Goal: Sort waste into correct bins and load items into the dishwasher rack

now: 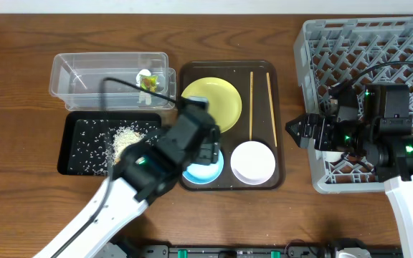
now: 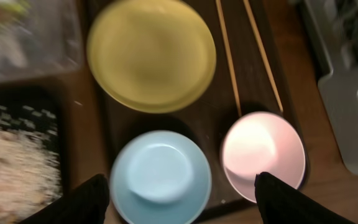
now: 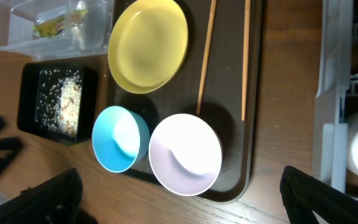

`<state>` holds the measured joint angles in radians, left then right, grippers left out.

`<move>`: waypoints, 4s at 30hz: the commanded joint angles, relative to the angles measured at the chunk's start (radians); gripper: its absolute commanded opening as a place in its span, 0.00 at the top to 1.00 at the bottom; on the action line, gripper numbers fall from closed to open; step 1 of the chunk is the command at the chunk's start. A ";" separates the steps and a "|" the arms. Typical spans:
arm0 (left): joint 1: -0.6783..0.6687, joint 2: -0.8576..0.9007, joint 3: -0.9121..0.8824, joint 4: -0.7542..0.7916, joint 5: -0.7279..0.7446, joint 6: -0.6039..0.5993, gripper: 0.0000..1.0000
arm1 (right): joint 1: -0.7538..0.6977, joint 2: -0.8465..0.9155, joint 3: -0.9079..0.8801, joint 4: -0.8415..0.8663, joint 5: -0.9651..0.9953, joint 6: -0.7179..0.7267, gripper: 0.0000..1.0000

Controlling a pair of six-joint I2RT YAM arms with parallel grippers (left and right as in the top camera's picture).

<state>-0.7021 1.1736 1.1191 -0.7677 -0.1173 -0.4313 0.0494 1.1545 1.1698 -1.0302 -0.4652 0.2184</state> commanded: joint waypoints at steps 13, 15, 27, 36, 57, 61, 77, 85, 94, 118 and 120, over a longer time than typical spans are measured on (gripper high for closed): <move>0.039 -0.201 0.011 -0.010 -0.052 0.179 0.14 | 0.010 -0.003 0.014 0.002 0.020 -0.010 0.01; 0.039 -0.198 0.011 -0.010 -0.052 0.179 0.13 | 0.010 -0.003 0.014 0.001 0.021 -0.010 0.01; 0.074 -0.263 -0.069 0.052 -0.149 0.214 0.11 | 0.010 -0.003 0.014 0.001 0.021 -0.010 0.01; 0.365 -0.624 -0.557 0.541 -0.016 0.213 0.06 | 0.010 -0.003 0.014 0.001 0.021 -0.010 0.01; 0.710 -1.170 -1.022 0.703 0.082 0.213 0.05 | 0.010 -0.003 0.014 0.002 0.021 -0.010 0.01; 0.712 -1.172 -1.077 0.705 0.085 0.191 0.05 | 0.010 -0.003 0.014 0.002 0.021 -0.010 0.01; 0.712 -1.169 -1.115 0.698 0.084 0.138 0.05 | 0.010 -0.003 0.014 0.002 0.021 -0.010 0.01; 0.712 -1.169 -1.115 0.699 0.084 0.138 0.05 | 0.010 -0.003 0.014 0.002 0.021 -0.010 0.01; 0.712 -1.169 -1.115 0.698 0.084 0.138 0.05 | 0.074 0.023 0.014 0.164 0.008 0.155 0.01; 0.712 -1.169 -1.115 0.699 0.084 0.138 0.05 | 0.299 0.721 0.014 0.691 0.350 0.185 0.57; 0.712 -1.169 -1.115 0.698 0.084 0.138 0.05 | 0.299 0.759 0.014 0.707 0.373 0.185 0.58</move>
<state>0.0055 0.0109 0.0349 -0.0505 -0.0319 -0.2886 0.3370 1.8759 1.1728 -0.3370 -0.1291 0.3916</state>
